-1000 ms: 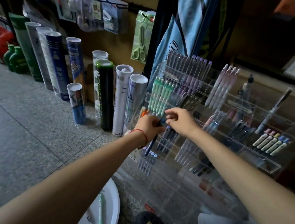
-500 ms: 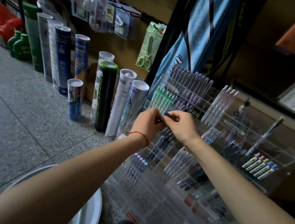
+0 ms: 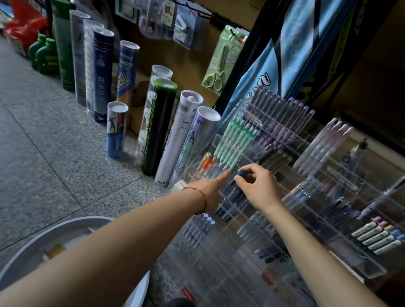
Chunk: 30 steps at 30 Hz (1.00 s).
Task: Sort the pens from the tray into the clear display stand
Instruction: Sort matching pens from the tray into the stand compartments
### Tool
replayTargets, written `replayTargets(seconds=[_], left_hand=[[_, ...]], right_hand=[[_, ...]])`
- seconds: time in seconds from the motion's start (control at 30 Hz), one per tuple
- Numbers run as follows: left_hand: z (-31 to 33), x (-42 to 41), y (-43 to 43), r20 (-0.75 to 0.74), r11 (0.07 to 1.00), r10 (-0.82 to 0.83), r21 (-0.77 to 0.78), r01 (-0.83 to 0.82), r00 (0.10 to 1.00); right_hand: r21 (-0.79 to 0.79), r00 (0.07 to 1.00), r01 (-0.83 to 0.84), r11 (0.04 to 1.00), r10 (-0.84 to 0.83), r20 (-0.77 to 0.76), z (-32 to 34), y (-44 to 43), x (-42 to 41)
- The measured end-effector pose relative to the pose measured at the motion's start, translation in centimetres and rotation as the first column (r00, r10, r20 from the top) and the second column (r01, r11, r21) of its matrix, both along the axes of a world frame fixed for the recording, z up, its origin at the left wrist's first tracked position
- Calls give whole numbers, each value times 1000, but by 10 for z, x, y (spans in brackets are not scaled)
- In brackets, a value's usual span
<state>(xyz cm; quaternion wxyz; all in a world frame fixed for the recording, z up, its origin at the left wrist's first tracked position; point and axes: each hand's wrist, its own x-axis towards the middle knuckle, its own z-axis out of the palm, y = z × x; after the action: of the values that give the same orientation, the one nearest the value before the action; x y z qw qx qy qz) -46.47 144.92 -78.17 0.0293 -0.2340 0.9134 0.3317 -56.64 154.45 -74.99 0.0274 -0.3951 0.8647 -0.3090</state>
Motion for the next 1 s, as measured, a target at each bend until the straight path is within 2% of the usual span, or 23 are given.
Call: replayTargets(seconds=[0.1, 0.17, 0.3, 0.37, 0.43, 0.53, 0.6, 0.63, 0.67, 0.7, 0.73, 0.77, 0.8, 0.83, 0.87, 0.93, 0.97, 1.0], left_hand=[[-2, 0, 7, 50, 997, -32, 69, 28, 998], [-3, 0, 8, 49, 996, -36, 81, 32, 998], [-2, 2, 5, 63, 997, -40, 73, 35, 997], [-1, 3, 5, 56, 998, -48, 49, 46, 997], [-3, 4, 1, -14, 1000, -14, 13, 14, 1000], [-11, 15, -11, -93, 997, 82, 20, -80, 992], [-24, 31, -20, -64, 996, 90, 29, -88, 994], [-32, 42, -25, -28, 996, 82, 34, -81, 996], [-41, 56, -29, 19, 996, 76, 41, -76, 997], [-52, 74, -33, 76, 995, 78, 57, -83, 994], [-66, 95, -38, 132, 990, 100, 81, -112, 986], [-83, 119, -43, 189, 979, 148, 111, -171, 971], [-102, 146, -48, 242, 954, 228, 140, -266, 943], [-122, 175, -53, 287, 902, 336, 176, -395, 897], [-143, 203, -56, 321, 803, 466, 236, -546, 824], [-179, 255, -53, 364, 452, 722, 394, -800, 588], [-195, 275, -47, 404, 263, 792, 450, -853, 458], [-210, 290, -39, 443, 117, 821, 488, -865, 360]], right_hand=[[12, 995, 14, 1000, -15, 94, -1, -6, -8], [68, 998, -2, 998, -3, 69, 3, -11, -13], [333, 1000, -5, 943, -3, 24, -10, -17, -13], [322, 999, 36, 946, -42, 10, -20, -13, -13], [315, 999, 47, 948, -50, 0, -19, -14, -15], [452, 1000, 18, 892, -6, -28, -12, -18, -12], [531, 993, 43, 846, 24, -120, -13, -16, -1], [496, 966, 76, 865, 59, -251, -16, -16, 9], [395, 903, 74, 916, 107, -415, -21, -15, 20], [261, 832, 1, 965, 144, -535, -28, -16, 34], [133, 796, -112, 985, 169, -582, -38, -19, 52], [39, 799, -217, 975, 201, -567, -51, -22, 74], [24, 827, -308, 951, 280, -488, -67, -26, 96], [72, 855, -376, 924, 376, -358, -85, -30, 117], [160, 873, -428, 890, 453, -181, -105, -35, 135], [324, 883, -469, 821, 442, 158, -151, -45, 162], [371, 886, -455, 810, 371, 278, -173, -49, 172], [401, 883, -435, 807, 293, 368, -192, -52, 180]])
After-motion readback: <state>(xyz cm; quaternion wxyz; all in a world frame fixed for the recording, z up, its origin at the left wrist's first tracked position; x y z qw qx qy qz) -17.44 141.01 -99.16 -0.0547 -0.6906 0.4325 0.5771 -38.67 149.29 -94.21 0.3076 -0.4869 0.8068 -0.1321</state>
